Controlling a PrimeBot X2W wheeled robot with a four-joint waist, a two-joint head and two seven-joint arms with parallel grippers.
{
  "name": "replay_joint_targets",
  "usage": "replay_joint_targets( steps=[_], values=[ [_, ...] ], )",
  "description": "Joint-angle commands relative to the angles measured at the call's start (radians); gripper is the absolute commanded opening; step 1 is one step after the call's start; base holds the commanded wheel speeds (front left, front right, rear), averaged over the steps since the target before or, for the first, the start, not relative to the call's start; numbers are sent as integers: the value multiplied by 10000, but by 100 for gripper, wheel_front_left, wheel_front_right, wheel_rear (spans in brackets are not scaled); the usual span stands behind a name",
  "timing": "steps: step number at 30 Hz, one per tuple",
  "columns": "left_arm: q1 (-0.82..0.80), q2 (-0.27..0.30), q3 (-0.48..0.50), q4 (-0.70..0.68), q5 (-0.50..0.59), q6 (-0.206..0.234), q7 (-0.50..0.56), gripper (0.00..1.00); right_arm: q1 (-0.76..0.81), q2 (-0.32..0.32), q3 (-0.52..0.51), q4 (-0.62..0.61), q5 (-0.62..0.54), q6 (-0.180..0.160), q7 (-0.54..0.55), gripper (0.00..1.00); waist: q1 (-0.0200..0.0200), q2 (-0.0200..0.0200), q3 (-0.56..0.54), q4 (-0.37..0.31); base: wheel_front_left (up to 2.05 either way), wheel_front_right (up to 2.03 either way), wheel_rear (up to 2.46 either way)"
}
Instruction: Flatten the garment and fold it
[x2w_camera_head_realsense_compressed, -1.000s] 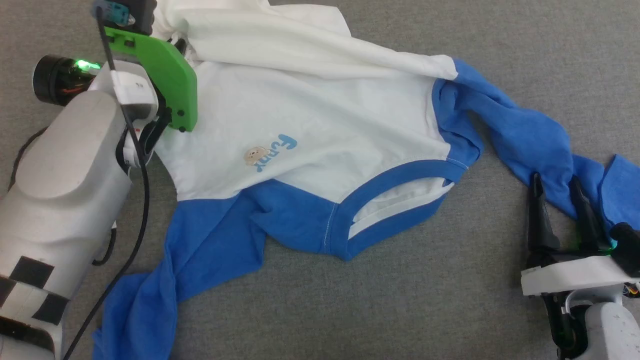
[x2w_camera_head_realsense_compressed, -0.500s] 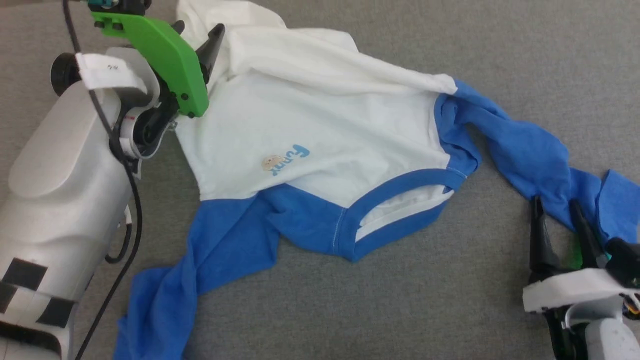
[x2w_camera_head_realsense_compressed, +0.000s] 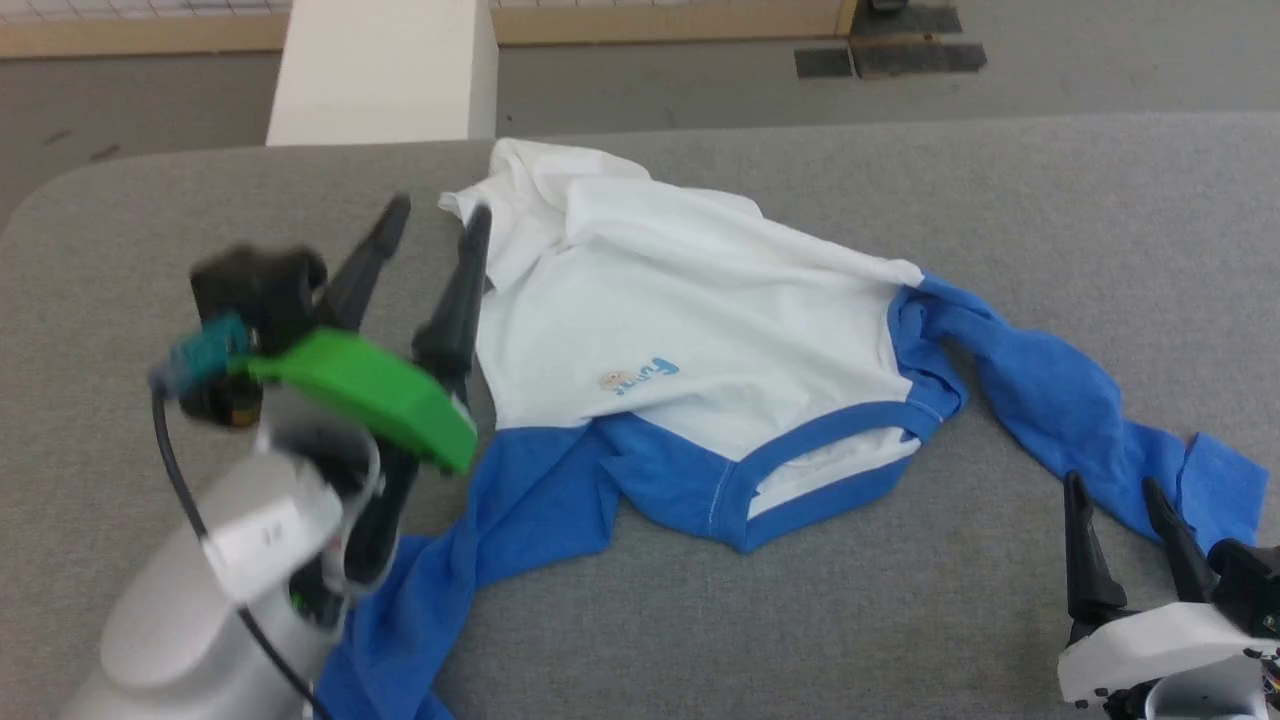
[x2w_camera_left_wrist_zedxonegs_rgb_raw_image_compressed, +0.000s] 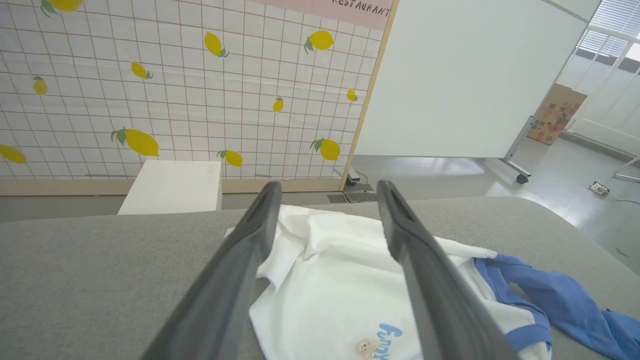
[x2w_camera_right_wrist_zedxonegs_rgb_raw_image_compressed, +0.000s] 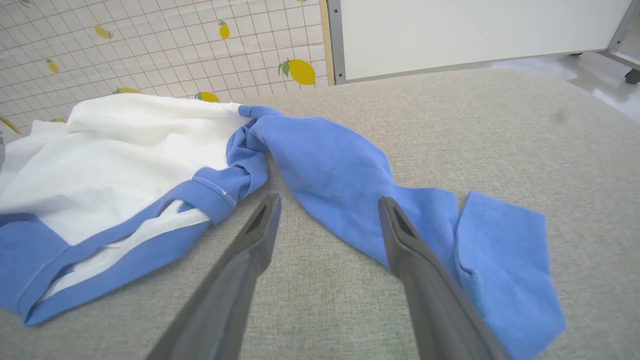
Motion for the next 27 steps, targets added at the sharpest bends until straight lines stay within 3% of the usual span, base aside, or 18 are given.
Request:
replay_joint_targets(
  steps=[1,8,19,23,27],
  values=[
    [597,111,-9,-173,234,245,-274,100,150,3,10,-149,-106,-17,79,100,1,0,-569,366,0,0,0],
    [3656,-363,172,-775,258,1332,-1675,100,558,3,124,-589,-104,-17,405,100,1,0,-943,399,0,0,0],
    [6082,-1831,1018,-609,1580,936,-1898,100,879,3,73,-842,-28,-17,490,100,1,0,-1220,534,0,0,0],
    [5837,-1673,1081,-397,2112,726,-1840,100,877,3,102,-840,18,-17,469,100,1,0,-1181,547,0,0,0],
    [4998,-1112,684,-321,2593,581,-774,100,826,3,186,-900,-130,-17,445,100,1,0,-1040,512,0,0,0]
  ],
)
